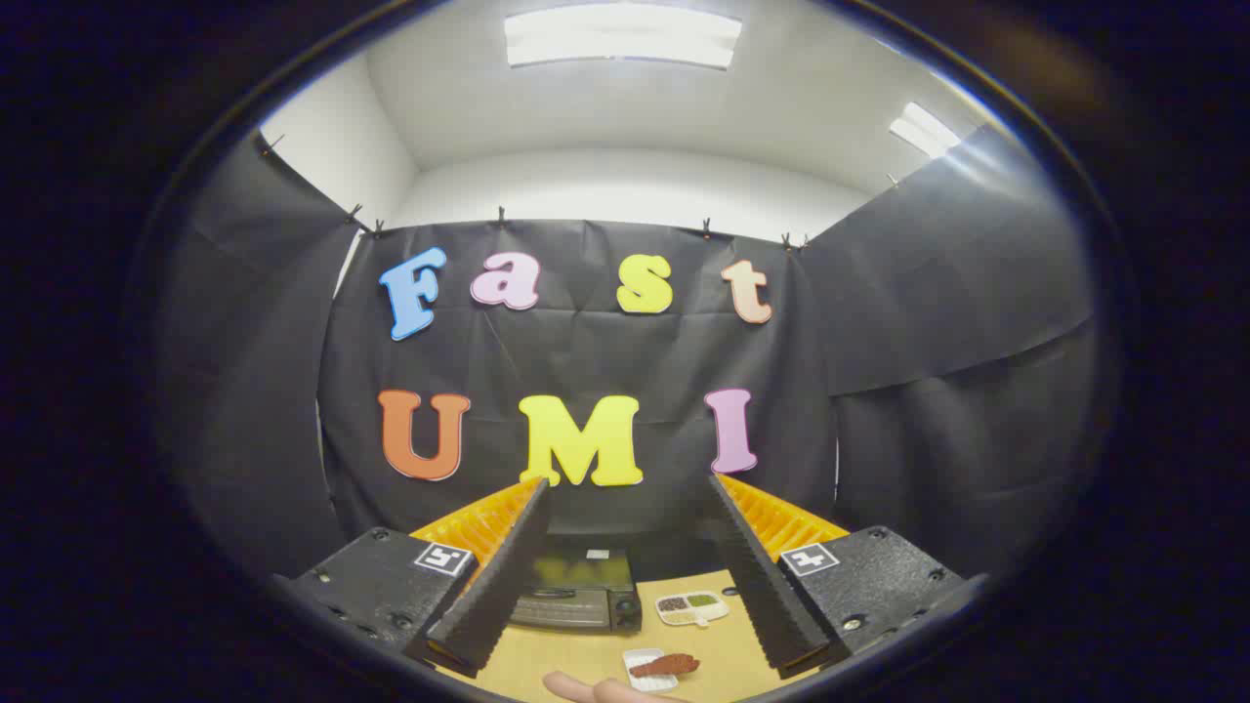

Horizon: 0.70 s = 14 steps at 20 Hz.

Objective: Open the toaster oven, put the food inside, and close the toaster oven door.

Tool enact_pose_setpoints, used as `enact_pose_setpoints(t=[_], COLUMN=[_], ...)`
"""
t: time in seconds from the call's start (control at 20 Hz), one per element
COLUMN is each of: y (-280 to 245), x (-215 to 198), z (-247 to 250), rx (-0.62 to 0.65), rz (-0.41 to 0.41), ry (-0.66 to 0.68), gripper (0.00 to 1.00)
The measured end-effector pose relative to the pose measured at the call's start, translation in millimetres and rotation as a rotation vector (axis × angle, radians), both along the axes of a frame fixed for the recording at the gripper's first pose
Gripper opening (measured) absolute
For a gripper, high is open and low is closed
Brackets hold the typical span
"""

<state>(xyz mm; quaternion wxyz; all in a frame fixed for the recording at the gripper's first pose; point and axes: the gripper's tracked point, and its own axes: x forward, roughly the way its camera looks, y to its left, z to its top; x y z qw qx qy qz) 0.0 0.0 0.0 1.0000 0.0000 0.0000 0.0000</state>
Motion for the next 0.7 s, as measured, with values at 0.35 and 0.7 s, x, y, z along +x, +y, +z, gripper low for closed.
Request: enact_pose_setpoints(t=[0.35,0.7], y=[-10,-12], x=[0,6], z=[13,7], rx=[-0.005,0.004], rz=[-0.027,-0.023], ry=[-0.013,0.016], gripper=[1.0,1.0])
